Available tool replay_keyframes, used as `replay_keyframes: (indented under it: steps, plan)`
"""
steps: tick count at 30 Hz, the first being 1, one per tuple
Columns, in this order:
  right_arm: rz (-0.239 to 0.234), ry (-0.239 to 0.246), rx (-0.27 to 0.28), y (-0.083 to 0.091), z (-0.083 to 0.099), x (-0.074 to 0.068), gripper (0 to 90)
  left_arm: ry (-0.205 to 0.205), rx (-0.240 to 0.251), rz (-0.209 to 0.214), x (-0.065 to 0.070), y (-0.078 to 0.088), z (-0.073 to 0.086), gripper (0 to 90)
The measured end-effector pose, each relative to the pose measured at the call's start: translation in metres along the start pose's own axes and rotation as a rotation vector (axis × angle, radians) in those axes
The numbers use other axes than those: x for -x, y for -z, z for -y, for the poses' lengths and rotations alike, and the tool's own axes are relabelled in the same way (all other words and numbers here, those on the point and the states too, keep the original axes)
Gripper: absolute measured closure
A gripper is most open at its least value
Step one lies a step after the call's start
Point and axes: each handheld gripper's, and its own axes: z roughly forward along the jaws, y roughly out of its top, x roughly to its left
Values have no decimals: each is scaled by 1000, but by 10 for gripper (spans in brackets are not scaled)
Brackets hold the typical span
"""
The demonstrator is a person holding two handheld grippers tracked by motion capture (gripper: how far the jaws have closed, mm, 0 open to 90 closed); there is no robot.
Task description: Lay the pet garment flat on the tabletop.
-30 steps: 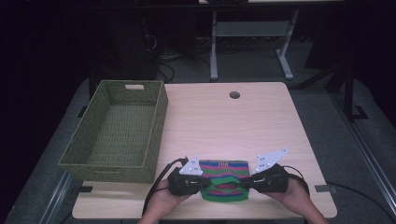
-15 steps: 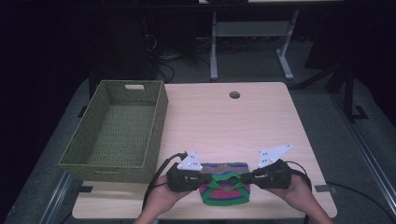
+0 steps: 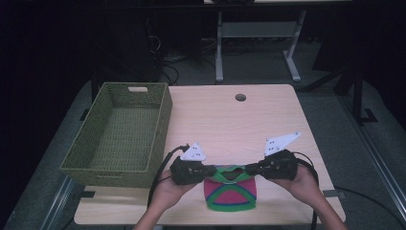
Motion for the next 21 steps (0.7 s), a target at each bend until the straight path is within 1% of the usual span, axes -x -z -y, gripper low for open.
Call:
replay_keyframes:
  steps: [2, 9, 12, 15, 16, 17, 19, 20, 21]
  plan:
    - [-3, -15, 9, 1, -3, 3, 836, 11, 8, -11, -3, 0, -2, 848]
    - [8, -31, 7, 0, -13, 12, 836, 17, 4, -32, -12, -3, -10, 849]
    - [10, -38, 9, 0, -14, 17, 836, 17, 8, -45, -14, -4, -12, 848]
    - [22, -50, 10, 0, -15, 21, 836, 15, 11, -53, -18, -6, -13, 848]
    - [24, -52, 12, 0, -16, 22, 836, 21, 14, -57, -19, -7, -14, 848]
    - [25, -54, 13, 0, -16, 24, 837, 20, 9, -62, -20, -7, -14, 848]
    - [29, -53, 11, -1, -17, 26, 837, 25, 14, -70, -22, -9, -15, 848]
    - [31, -55, 11, -2, -17, 27, 836, 20, 8, -74, -23, -9, -15, 847]
    - [33, -59, 11, -2, -18, 28, 836, 23, 20, -81, -24, -9, -16, 847]
